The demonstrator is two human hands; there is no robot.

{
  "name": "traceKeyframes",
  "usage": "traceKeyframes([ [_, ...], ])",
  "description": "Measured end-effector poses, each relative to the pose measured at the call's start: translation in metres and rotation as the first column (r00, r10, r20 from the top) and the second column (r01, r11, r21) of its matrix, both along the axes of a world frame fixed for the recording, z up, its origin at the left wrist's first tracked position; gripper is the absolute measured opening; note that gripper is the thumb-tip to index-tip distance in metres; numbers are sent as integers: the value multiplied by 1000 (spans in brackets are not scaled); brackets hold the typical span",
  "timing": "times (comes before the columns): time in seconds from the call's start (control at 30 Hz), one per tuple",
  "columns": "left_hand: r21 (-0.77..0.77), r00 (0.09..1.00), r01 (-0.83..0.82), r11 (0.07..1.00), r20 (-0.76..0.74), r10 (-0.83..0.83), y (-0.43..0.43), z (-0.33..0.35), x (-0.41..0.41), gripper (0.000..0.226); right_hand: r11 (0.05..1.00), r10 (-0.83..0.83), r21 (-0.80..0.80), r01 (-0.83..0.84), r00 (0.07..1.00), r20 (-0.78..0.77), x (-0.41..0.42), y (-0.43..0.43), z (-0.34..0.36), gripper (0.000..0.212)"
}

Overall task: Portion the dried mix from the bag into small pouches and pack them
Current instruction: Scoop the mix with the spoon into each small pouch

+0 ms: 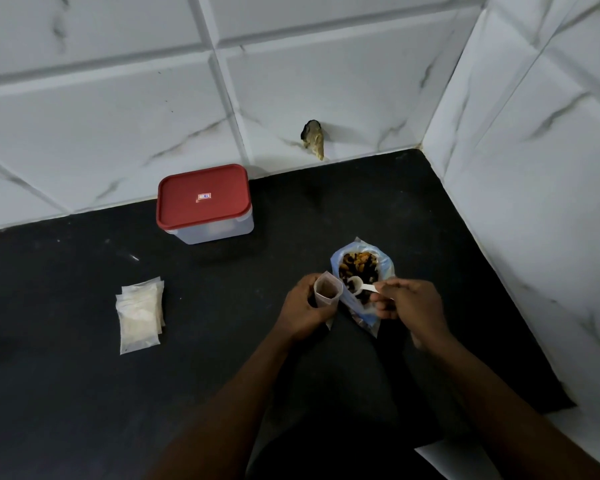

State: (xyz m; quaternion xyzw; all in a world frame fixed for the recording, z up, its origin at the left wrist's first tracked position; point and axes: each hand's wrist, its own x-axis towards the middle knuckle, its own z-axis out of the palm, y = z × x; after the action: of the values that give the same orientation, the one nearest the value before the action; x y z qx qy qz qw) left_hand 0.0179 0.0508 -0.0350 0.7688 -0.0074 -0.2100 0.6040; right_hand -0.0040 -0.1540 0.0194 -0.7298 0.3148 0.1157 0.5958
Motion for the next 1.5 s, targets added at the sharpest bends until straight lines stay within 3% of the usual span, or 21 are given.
traceKeyframes([
  [0.1, 11, 1000, -4, 1000, -2, 4, 2, -3, 1, 44, 998, 23, -61, -22, 999, 30, 2, 6, 0, 10],
  [0.43, -23, 1000, 6, 1000, -22, -7, 4, 3, -2, 41, 998, 56, -6, -56, 998, -32, 6, 0, 0, 10],
  [0.67, -5, 998, 59, 998, -15, -59, 6, 1, 4, 45, 968, -95, 227, 108, 993, -69, 12, 6, 1, 13],
  [1.03, -8, 998, -3, 1000, 61, 3, 5, 1, 1, 47, 916, -138, 359, 178, 981, -134, 13, -5, 4, 17],
  [1.33, 15, 998, -16, 1000, 66, 15, 5, 2, 3, 51, 905, -115, 407, 126, 992, -53, 4, -12, 11, 21],
  [1.5, 20, 998, -19, 1000, 66, 17, 4, 1, 2, 52, 923, 58, 378, -73, 997, 49, -4, -8, 25, 19],
])
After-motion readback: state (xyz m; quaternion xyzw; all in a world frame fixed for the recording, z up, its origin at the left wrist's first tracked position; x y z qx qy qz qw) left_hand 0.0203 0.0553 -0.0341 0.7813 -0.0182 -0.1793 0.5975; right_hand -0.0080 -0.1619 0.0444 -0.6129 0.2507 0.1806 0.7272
